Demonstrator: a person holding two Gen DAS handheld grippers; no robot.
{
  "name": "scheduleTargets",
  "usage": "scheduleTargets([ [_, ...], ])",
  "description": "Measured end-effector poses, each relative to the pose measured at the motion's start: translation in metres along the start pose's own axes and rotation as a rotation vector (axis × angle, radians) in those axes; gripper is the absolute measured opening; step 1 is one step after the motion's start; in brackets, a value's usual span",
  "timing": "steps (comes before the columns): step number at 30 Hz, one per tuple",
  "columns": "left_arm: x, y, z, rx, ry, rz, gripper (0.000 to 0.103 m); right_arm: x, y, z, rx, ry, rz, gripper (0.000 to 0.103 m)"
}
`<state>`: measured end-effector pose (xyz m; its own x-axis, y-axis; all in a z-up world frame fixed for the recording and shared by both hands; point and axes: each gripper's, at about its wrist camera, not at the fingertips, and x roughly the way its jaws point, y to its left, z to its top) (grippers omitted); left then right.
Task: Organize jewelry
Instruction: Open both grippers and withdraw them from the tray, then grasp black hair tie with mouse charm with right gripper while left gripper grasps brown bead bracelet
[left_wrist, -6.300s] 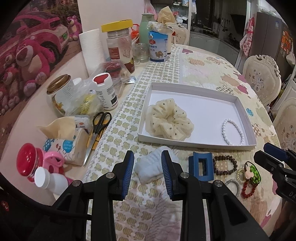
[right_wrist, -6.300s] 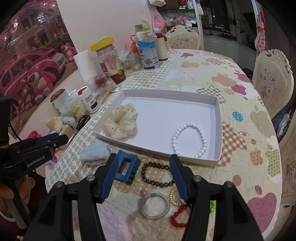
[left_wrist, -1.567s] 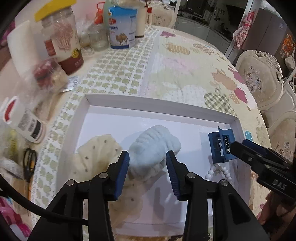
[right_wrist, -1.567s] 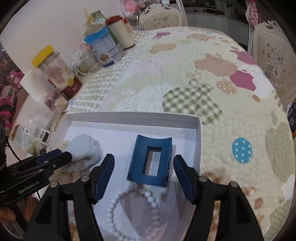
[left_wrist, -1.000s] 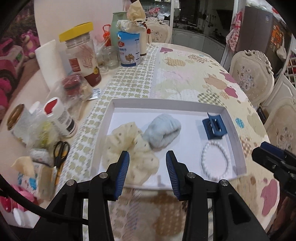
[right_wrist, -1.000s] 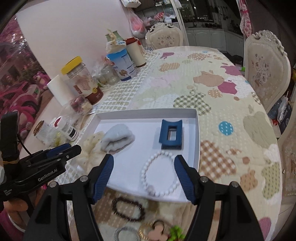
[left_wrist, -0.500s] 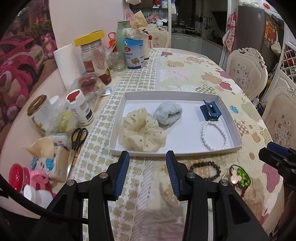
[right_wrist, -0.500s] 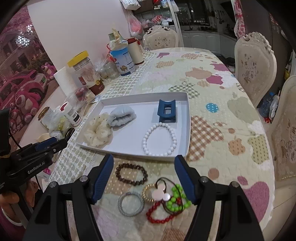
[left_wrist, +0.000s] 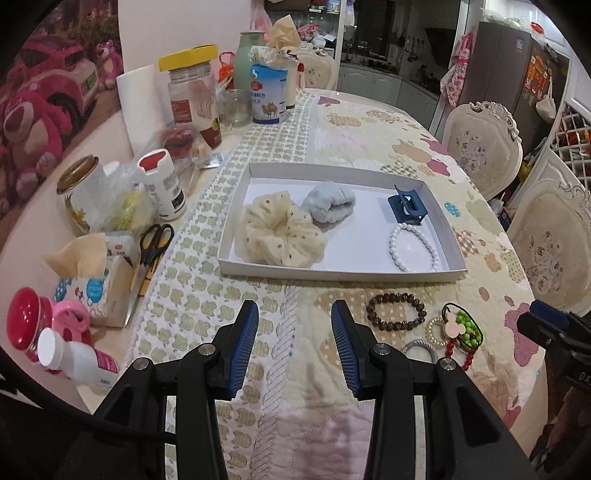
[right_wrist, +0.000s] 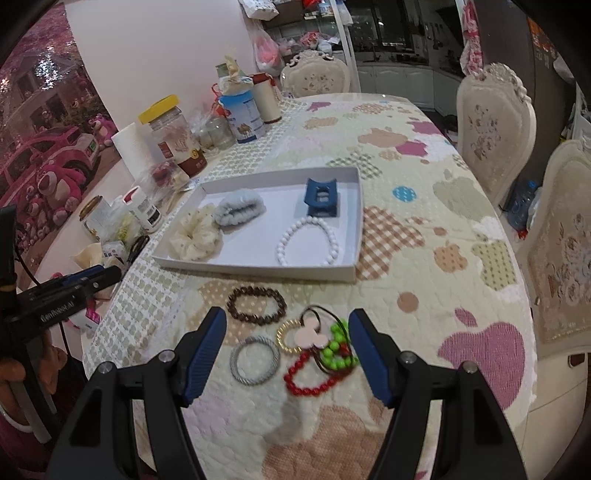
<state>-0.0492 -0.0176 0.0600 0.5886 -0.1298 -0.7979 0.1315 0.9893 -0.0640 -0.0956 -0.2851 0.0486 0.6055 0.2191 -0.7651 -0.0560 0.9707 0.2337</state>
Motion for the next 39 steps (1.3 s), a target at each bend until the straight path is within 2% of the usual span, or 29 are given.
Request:
scheduleTargets([
  [14,0.0,-0.011,-0.004,0.033,0.007,-0.008,0.031,-0.003,-0.013,-0.014,0.022,0.01,-0.017,0.072],
  [20,0.005,-0.008,-0.004,0.018,0.024,-0.028,0.031,-0.001,-0.014,-0.015,0.012,0.021,-0.008,0.072],
  [32,0.029,-0.015,-0.004,-0.016,0.104,-0.119,0.031,0.024,-0.022,-0.029,-0.039,0.076,0.008,0.072],
  [36,0.045,-0.024,-0.003,-0.023,0.155,-0.164,0.031,0.034,-0.022,-0.027,-0.044,0.099,0.026,0.071],
  [39,0.058,-0.03,-0.003,-0.031,0.191,-0.176,0.031,0.042,-0.016,-0.025,-0.066,0.104,0.056,0.064],
])
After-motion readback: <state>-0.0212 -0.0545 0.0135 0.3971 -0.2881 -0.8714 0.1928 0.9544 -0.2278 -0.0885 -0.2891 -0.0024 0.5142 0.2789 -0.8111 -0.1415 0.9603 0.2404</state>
